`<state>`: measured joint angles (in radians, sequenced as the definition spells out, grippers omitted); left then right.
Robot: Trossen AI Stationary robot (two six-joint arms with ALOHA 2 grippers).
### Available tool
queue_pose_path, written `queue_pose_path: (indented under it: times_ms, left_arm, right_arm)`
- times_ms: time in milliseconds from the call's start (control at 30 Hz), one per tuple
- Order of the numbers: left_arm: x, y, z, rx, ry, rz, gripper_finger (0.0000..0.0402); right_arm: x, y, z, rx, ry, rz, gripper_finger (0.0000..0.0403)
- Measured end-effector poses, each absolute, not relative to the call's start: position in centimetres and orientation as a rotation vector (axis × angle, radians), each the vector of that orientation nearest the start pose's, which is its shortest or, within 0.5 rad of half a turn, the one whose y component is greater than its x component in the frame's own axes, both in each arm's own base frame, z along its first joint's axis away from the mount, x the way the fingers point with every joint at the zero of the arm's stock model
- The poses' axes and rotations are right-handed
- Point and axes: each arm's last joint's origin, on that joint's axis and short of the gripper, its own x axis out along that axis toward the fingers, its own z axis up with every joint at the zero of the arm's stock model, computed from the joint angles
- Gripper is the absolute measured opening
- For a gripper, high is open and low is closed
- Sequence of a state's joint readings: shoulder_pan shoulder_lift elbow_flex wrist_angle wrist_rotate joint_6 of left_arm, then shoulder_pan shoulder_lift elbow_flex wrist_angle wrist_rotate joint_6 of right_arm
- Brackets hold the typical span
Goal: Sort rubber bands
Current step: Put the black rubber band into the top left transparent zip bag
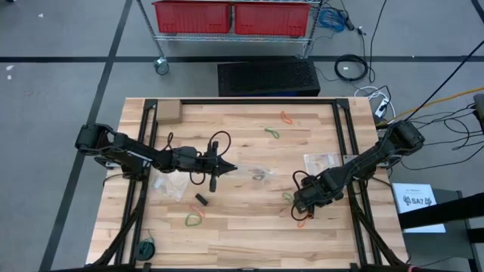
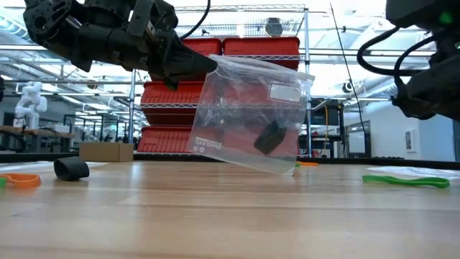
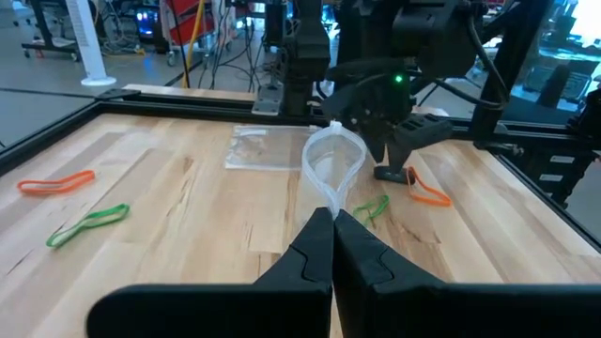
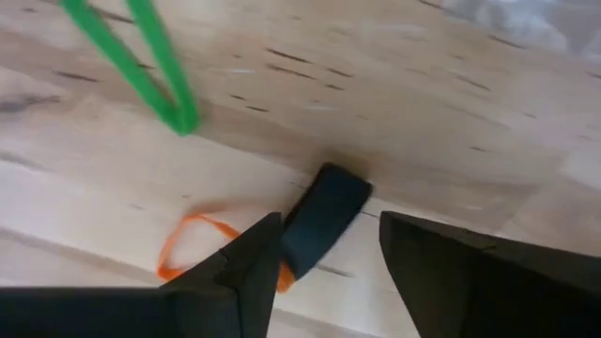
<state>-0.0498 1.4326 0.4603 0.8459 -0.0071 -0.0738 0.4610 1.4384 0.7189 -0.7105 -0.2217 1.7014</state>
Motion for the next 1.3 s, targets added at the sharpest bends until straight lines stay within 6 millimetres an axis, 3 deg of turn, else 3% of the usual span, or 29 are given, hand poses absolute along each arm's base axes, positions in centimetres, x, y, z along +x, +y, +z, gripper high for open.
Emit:
queue_pose_path:
  times_ms: [167, 500, 833, 1133, 1300]
  left_arm:
    - [26.7, -1.3, 18.4, -0.070, 0.131, -0.038, 0.0000]
    - [26.7, -1.3, 18.4, -0.070, 0.130, -0.038, 0.0000]
    - [26.7, -1.3, 18.4, -0.070, 0.130, -0.038, 0.0000]
    - [26.7, -1.3, 18.4, -0.070, 0.130, -0.038, 0.0000]
    - [26.7, -1.3, 18.4, -0.070, 0.130, -0.038, 0.0000]
  right_arm:
    - [19.8, 10.5, 15.4, 1.154, 1.462, -0.743, 0.0145]
    - [19.4, 10.5, 13.5, 1.204, 1.445, -0.604, 0.0133]
    - [20.9, 11.1, 15.6, 1.046, 1.406, -0.470, 0.0008]
    - [21.3, 11.2, 17.8, 0.983, 1.418, -0.539, 0.0004]
    - [20.7, 10.8, 17.6, 1.005, 1.453, -0.664, 0.0044]
